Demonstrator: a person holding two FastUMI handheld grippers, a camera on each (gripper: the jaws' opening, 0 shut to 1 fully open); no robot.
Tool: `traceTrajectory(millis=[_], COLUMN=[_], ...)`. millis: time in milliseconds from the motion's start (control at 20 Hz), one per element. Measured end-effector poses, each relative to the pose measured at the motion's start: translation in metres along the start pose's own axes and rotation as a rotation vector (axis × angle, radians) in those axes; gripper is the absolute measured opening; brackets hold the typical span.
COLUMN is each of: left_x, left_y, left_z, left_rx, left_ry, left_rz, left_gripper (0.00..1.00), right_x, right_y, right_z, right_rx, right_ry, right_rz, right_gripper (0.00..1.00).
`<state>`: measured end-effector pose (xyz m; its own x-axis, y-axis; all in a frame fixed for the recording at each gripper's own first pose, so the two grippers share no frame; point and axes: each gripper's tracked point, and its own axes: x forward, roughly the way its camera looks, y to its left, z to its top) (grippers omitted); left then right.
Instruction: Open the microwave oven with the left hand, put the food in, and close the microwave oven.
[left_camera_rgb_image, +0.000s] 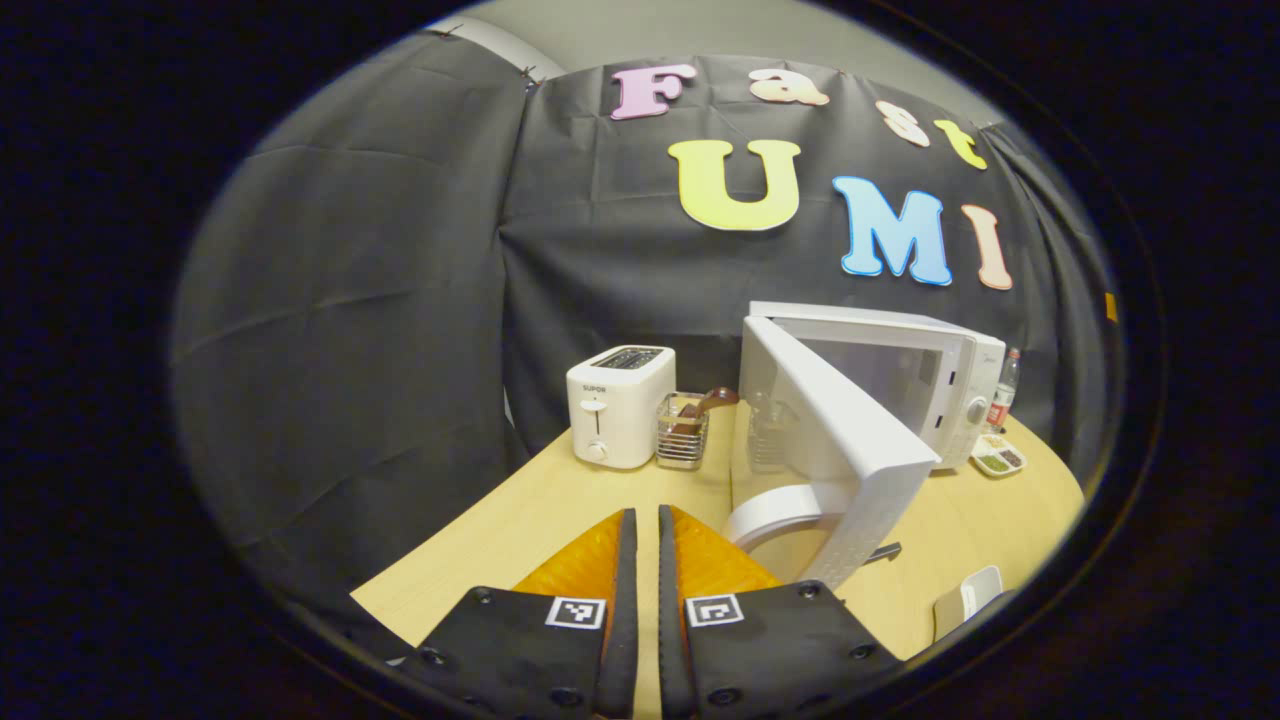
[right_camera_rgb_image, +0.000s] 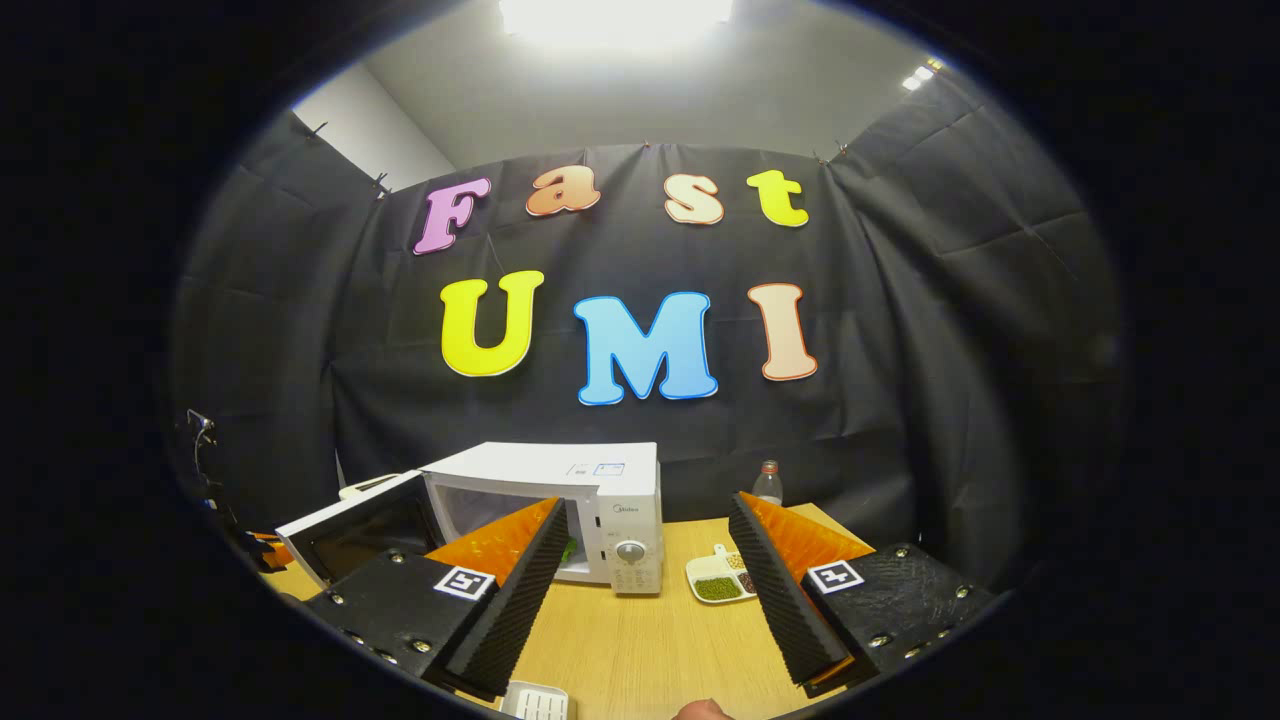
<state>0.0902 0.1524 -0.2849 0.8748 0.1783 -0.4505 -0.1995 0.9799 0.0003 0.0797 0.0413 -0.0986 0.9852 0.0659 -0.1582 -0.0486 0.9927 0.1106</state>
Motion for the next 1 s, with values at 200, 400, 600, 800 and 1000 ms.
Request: traceTrajectory(millis=[200,400,600,800,1000], left_x=[-0.006,-0.009,-0.016,-0.017,-0.015], left_y=[-0.010,-0.031,-0.061,-0.093,-0.128], left_z=[0.004,0.000,0.004,0.006,0.008], left_rx=[0.029,0.035,0.061,0.070,0.089], left_ry=[-0.013,-0.004,-0.010,-0.009,-0.011], left_rz=[0.034,0.020,-0.004,-0.047,-0.119], left_gripper=[0.07,0.07,0.07,0.07,0.07], right_x=[-0.013,-0.026,-0.035,-0.041,-0.041], right_y=[-0.032,-0.062,-0.080,-0.089,-0.088], right_z=[0.003,0.009,0.008,0.007,0.006], right_rx=[-0.015,-0.003,-0.008,-0.025,-0.035], right_ry=[-0.010,-0.023,-0.017,-0.013,-0.007], right_rz=[-0.020,-0.043,-0.037,-0.033,-0.029], right_gripper=[0.98,0.98,0.98,0.98,0.98])
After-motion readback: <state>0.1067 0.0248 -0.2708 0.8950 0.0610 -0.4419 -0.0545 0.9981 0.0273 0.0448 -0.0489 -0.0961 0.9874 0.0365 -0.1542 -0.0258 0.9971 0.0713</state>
